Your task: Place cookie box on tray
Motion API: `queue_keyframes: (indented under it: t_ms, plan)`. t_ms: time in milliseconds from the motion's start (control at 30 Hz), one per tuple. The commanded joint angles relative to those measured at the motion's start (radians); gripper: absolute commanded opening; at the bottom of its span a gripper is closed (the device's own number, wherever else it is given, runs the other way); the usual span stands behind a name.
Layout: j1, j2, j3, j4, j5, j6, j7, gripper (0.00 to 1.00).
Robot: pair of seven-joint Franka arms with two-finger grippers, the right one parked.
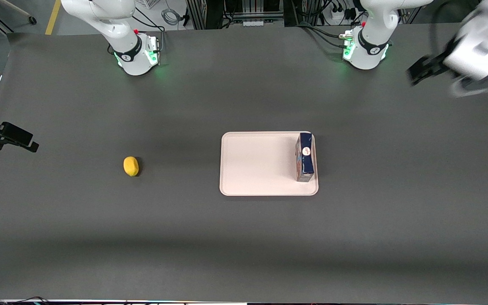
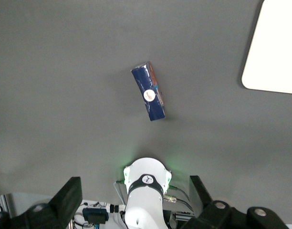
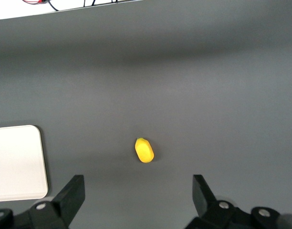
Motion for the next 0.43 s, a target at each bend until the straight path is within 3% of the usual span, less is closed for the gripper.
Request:
queue_keyframes:
  t_ms: [0,400]
  plan:
    - [-0.003,-0.070,0.001,-0.084,-0.015,0.045,0.017,1.00]
    - [-0.003,-0.054,0.022,-0.030,-0.010,0.042,0.020,1.00]
